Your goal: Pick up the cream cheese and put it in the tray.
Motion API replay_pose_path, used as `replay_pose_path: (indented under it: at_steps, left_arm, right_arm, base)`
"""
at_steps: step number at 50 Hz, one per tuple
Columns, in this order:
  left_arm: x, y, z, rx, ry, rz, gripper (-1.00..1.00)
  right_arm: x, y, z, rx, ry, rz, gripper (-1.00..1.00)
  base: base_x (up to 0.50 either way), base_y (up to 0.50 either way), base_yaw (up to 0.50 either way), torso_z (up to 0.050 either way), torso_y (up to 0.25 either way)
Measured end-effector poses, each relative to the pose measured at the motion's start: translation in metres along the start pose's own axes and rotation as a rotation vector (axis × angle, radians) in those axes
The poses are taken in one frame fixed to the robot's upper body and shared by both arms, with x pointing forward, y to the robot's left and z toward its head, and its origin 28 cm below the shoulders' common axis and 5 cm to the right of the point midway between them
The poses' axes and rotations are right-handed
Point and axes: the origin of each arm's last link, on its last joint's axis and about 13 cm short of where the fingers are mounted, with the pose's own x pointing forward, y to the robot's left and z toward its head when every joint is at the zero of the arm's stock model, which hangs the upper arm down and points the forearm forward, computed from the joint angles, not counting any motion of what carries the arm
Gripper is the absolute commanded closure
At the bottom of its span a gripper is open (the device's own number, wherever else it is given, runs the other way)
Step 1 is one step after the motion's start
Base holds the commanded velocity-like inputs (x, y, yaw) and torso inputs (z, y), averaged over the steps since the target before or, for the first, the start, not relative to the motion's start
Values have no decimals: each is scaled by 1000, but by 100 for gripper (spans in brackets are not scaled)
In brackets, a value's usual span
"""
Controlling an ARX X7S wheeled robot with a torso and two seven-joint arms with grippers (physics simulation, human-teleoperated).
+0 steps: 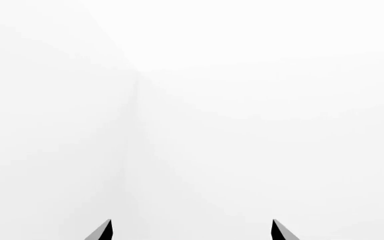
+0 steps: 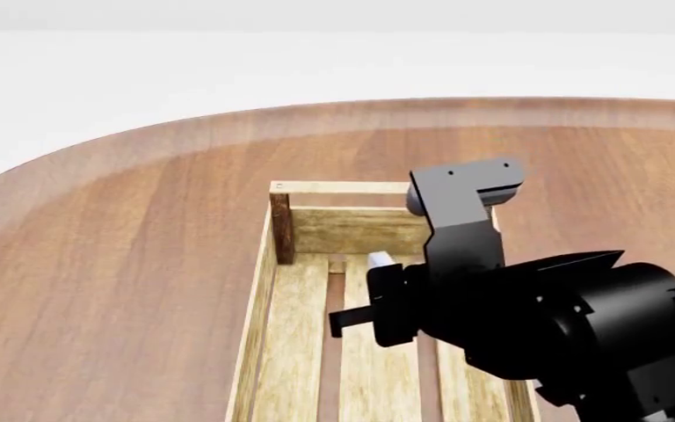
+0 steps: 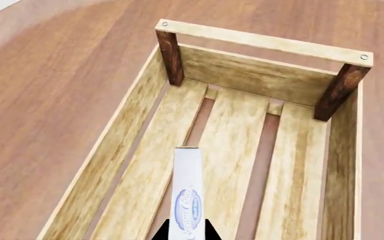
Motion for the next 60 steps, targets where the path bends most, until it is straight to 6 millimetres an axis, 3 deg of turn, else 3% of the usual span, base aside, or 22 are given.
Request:
replay_pose_path:
  at_steps: [60]
  left_arm:
    - [0,-1,-1,5,-1,5,-100]
  right_arm:
    - [0,2,-3,-19,-15,18,100]
  base:
    - [0,0,0,0,-89]
